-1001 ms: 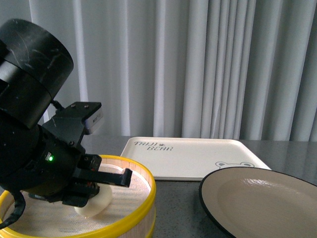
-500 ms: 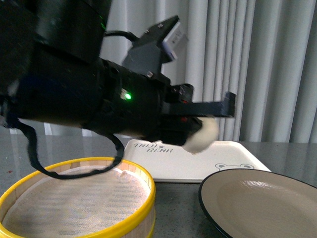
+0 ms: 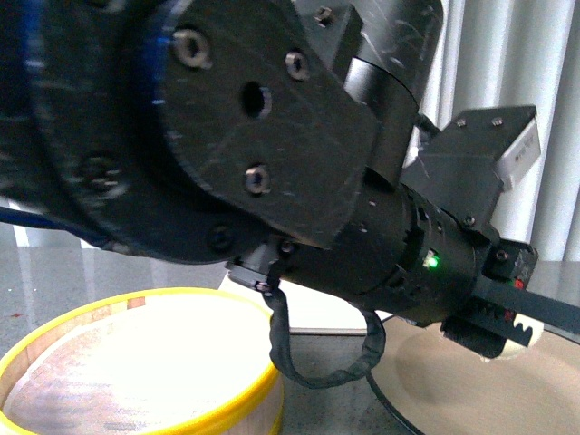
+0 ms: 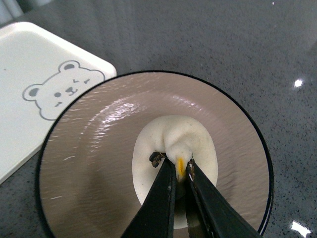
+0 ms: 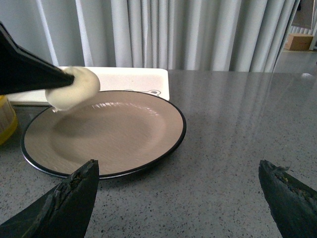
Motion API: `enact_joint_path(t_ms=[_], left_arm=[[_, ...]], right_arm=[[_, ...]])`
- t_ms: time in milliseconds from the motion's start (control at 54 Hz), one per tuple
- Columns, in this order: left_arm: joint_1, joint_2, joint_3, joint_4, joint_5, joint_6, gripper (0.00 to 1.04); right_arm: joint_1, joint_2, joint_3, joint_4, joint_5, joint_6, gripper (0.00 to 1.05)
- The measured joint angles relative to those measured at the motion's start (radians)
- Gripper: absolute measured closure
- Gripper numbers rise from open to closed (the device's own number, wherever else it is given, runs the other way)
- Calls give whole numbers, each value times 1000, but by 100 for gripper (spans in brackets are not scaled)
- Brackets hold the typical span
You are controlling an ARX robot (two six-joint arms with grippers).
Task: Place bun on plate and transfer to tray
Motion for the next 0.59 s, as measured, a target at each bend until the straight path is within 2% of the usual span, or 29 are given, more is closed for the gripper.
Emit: enact_joint_path(t_ms=[130,185,371,593], left_arm=[[-22,90,119,-162,-125,18,101],[-26,134,166,-222,-149,18,101],[-27,196,246,-325,-166,-23,101],[-34,213,300,-355,-177,-92,101]], right_arm=[[0,0,0,0,0,0,9],[0,0,0,0,0,0,9],[0,0,0,0,0,0,9],[0,0,0,0,0,0,9]])
